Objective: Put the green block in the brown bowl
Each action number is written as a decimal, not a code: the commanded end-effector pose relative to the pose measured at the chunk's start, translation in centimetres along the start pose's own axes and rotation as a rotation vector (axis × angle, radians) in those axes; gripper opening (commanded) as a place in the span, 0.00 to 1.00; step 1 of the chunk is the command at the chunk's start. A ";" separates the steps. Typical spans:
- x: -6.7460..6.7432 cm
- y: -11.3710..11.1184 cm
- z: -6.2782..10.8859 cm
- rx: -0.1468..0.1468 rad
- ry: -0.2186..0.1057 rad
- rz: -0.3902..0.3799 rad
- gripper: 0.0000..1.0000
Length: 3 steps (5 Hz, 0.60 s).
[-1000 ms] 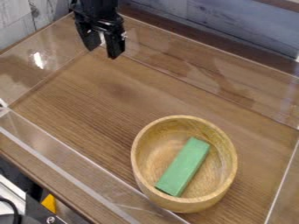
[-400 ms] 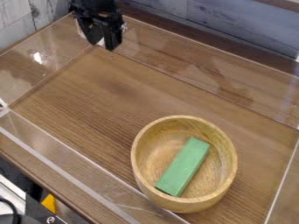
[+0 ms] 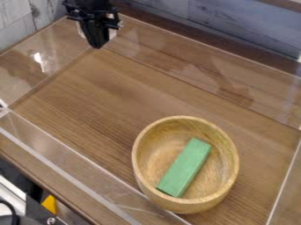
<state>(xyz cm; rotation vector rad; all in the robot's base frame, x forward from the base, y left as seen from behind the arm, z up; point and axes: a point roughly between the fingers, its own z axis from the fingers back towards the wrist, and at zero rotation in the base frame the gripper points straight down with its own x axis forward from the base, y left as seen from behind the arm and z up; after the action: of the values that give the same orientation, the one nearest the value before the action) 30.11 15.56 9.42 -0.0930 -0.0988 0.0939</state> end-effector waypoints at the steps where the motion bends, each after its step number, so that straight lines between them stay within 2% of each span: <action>1: 0.7 0.9 1.3 0.037 -0.053 0.043 0.00; 3: 0.4 1.3 2.7 0.039 -0.035 0.061 0.00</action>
<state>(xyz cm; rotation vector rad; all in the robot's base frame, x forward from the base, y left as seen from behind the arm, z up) 29.82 16.47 9.88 -0.0912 -0.0693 0.1537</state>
